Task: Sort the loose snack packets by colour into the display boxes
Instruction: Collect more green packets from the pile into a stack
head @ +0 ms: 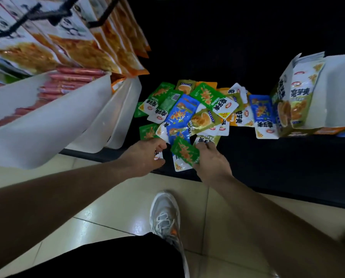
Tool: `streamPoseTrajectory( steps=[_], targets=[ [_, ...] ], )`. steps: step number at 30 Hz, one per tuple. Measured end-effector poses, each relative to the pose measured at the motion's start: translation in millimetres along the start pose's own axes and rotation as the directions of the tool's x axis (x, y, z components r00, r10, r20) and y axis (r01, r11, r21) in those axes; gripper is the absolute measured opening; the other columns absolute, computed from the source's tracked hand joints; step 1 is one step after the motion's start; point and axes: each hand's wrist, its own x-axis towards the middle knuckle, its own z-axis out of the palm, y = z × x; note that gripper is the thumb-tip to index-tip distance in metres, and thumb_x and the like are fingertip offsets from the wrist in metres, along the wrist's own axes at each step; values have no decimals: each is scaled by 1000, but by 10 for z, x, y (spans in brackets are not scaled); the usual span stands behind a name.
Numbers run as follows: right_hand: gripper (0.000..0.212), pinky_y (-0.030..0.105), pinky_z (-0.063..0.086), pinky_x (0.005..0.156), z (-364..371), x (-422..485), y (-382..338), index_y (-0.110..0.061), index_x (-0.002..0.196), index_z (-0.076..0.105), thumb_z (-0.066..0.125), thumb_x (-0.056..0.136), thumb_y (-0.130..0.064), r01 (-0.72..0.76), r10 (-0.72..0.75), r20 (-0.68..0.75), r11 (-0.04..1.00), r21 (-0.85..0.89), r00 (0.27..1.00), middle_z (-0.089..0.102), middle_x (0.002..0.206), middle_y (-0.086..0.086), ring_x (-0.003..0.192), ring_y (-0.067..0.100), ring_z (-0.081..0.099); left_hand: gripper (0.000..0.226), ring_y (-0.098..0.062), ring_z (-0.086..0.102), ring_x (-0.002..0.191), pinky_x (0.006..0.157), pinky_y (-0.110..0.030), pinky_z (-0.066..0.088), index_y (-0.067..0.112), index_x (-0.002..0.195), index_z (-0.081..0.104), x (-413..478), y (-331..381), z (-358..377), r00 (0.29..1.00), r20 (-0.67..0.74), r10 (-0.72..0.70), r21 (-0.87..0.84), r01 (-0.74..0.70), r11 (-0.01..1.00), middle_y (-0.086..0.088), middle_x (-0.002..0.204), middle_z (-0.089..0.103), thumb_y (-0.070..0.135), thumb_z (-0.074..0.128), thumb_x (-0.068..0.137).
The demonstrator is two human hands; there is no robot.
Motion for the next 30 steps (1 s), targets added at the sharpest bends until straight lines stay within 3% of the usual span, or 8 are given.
streamPoseTrajectory(
  steps=[4,7,10,13,20,24,27,30],
  targets=[
    [29,34,50,74,-414,-54,32,-32,118,61,68,91,-25,111,-113,37,992,55,993,66,111,-2,99,25,62,76,-19,45,124,99,-33,43,32,142,40,-9,229,-99,984,-126,122,124,-106,987,5,138,46,39,80,77],
    [30,37,53,83,-676,-82,-165,-34,115,67,74,86,-39,189,-197,113,979,80,974,66,115,-2,101,20,61,72,-15,51,117,93,-31,46,41,137,46,-62,327,-111,986,-50,160,70,-157,985,9,126,57,48,80,74],
    [30,37,52,84,-755,-38,-439,-34,107,65,76,82,-44,188,-192,31,976,112,981,67,111,-7,101,19,60,31,-14,63,84,66,-20,46,29,110,66,-163,238,-50,997,-13,69,-50,-70,996,13,83,63,41,75,83],
    [30,37,53,80,-558,66,-625,-29,117,57,63,92,-46,201,-183,-134,970,136,974,66,111,-5,100,22,62,18,-14,67,76,67,-32,56,27,90,63,-278,-127,-22,994,-25,-102,-51,101,994,5,82,68,43,69,84],
    [62,48,23,118,527,181,-778,-19,155,26,48,99,-30,438,-380,233,848,-298,895,15,166,0,149,24,21,25,-25,69,85,76,-43,61,22,105,63,-532,-779,-20,876,-76,-476,-312,432,846,-5,93,70,31,74,85],
    [44,48,46,97,787,181,-767,-15,121,64,74,81,-33,394,-410,47,827,-401,911,58,124,6,114,30,56,26,-21,68,84,70,-30,55,19,107,65,-450,-822,-37,861,-89,-501,-330,449,830,-3,94,71,32,74,86],
    [38,45,55,78,751,238,-756,-11,90,73,90,60,-26,339,-400,-51,832,-439,915,66,89,9,83,32,65,19,-18,68,81,66,-26,50,21,102,66,-433,-771,-14,866,-78,-494,-360,437,824,-1,91,71,30,74,87],
    [51,48,52,84,626,294,-701,-7,96,70,92,58,-33,247,-313,-83,863,-442,946,64,97,15,91,37,64,16,-17,68,82,66,-26,52,23,101,67,-395,-733,-16,890,-69,-451,-344,403,848,2,90,71,30,72,89]
  ],
)
